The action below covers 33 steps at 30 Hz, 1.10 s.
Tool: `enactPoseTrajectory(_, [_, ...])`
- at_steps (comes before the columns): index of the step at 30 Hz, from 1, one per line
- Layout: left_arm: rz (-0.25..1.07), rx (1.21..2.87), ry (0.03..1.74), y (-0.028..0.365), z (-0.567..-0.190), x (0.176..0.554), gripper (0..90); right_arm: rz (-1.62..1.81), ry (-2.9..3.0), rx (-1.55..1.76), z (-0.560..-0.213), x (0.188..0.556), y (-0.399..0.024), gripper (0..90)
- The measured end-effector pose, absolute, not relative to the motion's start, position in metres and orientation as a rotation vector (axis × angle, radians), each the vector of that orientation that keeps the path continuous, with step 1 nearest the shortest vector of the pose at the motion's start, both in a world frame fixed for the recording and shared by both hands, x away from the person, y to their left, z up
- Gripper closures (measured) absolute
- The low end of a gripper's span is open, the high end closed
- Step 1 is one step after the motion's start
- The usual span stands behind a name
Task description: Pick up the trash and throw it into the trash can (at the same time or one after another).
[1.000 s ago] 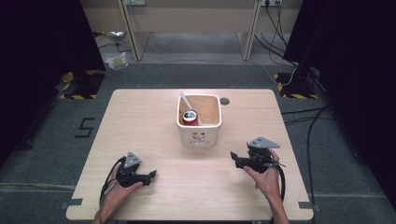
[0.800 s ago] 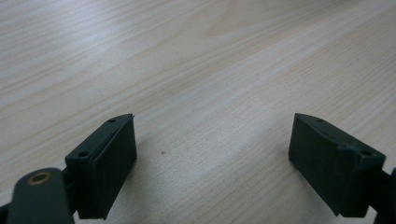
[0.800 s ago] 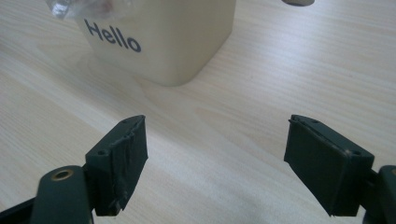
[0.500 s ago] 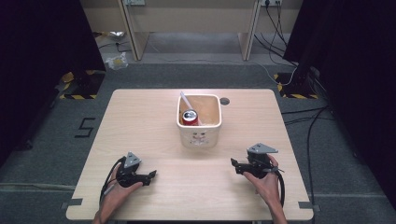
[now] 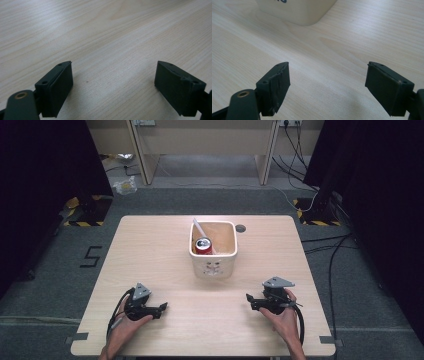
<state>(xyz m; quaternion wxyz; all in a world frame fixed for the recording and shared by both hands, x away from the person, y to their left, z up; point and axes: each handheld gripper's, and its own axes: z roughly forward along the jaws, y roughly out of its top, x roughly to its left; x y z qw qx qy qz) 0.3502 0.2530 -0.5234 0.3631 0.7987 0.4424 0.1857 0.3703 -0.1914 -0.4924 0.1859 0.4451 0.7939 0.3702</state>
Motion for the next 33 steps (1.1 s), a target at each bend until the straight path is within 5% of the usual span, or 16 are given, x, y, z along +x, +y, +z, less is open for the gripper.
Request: enactPoseTrajectory(33, [0.479,2.056,1.136,0.253,-0.523,0.35,14.5,0.948,2.245,1.288,-0.512,0.355,-0.193,18.8])
